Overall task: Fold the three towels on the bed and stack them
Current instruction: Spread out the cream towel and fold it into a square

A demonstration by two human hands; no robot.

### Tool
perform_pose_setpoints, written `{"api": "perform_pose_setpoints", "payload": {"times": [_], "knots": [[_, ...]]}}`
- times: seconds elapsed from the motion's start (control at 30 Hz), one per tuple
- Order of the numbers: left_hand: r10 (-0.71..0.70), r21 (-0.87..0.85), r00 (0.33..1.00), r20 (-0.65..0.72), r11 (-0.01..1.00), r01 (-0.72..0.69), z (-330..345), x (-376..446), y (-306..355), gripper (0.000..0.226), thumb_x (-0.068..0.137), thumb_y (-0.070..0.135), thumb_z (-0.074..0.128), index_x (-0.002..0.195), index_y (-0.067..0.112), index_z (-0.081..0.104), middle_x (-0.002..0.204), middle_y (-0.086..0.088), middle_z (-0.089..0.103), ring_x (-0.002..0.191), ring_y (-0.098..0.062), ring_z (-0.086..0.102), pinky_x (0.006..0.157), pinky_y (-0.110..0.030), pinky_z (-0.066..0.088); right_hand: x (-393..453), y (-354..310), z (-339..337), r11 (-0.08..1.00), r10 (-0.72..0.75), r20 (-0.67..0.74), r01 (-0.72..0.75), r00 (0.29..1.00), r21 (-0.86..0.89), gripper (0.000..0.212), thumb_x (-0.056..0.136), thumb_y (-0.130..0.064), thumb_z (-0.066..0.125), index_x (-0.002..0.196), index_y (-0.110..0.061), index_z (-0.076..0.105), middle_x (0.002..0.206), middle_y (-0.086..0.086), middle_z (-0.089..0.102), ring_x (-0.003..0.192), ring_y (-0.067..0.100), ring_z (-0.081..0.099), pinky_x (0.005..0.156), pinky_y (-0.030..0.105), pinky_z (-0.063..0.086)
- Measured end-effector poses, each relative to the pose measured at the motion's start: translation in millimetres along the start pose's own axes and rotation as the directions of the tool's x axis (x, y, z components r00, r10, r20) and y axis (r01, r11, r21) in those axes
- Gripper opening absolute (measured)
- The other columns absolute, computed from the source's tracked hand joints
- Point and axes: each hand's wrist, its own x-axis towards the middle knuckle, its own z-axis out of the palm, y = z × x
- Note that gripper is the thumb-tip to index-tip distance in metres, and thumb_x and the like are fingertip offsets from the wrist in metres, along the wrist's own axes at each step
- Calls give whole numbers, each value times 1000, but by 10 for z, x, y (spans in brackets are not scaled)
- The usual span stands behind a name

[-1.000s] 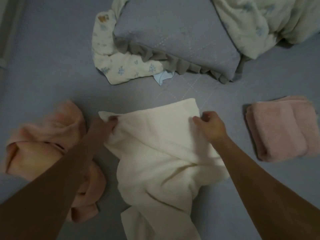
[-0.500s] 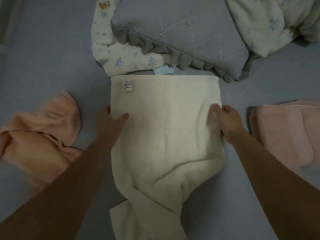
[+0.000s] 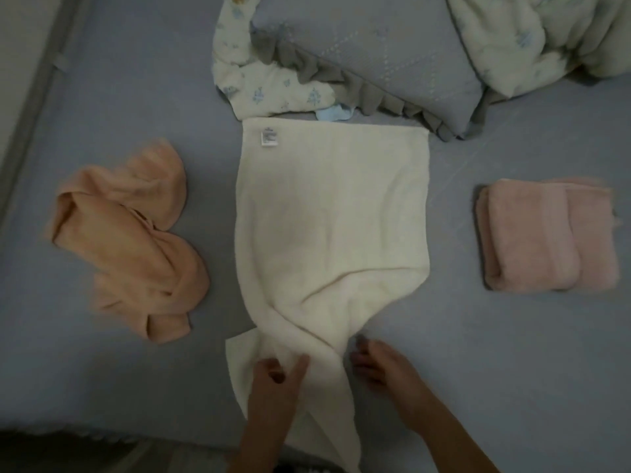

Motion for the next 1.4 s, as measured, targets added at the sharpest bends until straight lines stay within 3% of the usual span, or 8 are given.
{"api": "perform_pose_setpoints", "payload": {"times": [0.13,0.27,0.53,0.67,0.87,1.03,1.17,1.4], "knots": [[19,255,991,134,966,-53,213,-153,-124,78,74,52,75,131,5,50,126,-17,61,116,-34,58,96,-39,46,-138,371,391,994,-101,62,104,993,-46,26,93,0,52,111,-14,66,111,15,72,92,22,69,68,26,54],[140,22,966,217,989,-148,28,-52,-129,37,94,22,55,131,16,54,120,-10,66,100,-24,62,81,-33,49,-240,453,444,989,-105,130,90,986,117,27,92,-16,63,119,-18,63,115,13,70,100,28,68,82,40,58],[25,-488,669,743,705,515,-633,-221,-459,34,71,16,84,100,1,74,101,-26,72,79,-33,74,63,-42,60,-564,796,788,914,-9,400,-155,916,374,67,87,-63,55,135,-16,58,135,11,62,126,29,57,111,45,38],[-7,-469,936,352,864,183,-738,-74,-606,26,101,25,46,106,8,65,105,-15,69,61,-8,71,46,-20,53,-633,932,982,890,-89,75,46,993,453,47,86,-24,73,128,-9,60,111,10,74,103,29,70,93,47,55],[153,-203,987,-44,966,-159,-1279,518,-1095,26,94,45,55,93,20,63,94,-20,62,88,-33,57,85,-56,49,-719,1388,549,777,-85,-425,327,901,537,27,86,-21,70,112,-25,65,110,5,72,96,26,69,78,44,58],[18,-301,962,271,951,67,-1212,564,-1513,41,84,55,66,112,26,63,110,3,68,103,-24,65,81,-42,56,-838,1916,371,791,56,-173,62,983,609,46,92,-66,40,116,-36,66,109,-6,75,103,25,70,75,42,58],[96,-32,921,377,995,-90,-997,276,-1813,43,81,37,77,120,24,65,109,7,70,100,-15,67,87,-35,54,-800,2150,437,824,137,-71,-74,988,561,28,98,-27,53,125,-22,60,105,1,76,101,28,68,76,44,59],[39,-198,984,175,980,-4,-1094,43,-2171,17,81,22,78,96,16,73,89,1,77,79,-17,73,61,-26,55,-859,2020,285,764,-101,-220,217,970,608,49,85,5,59,128,-19,57,120,6,71,108,32,67,77,47,59]]}}
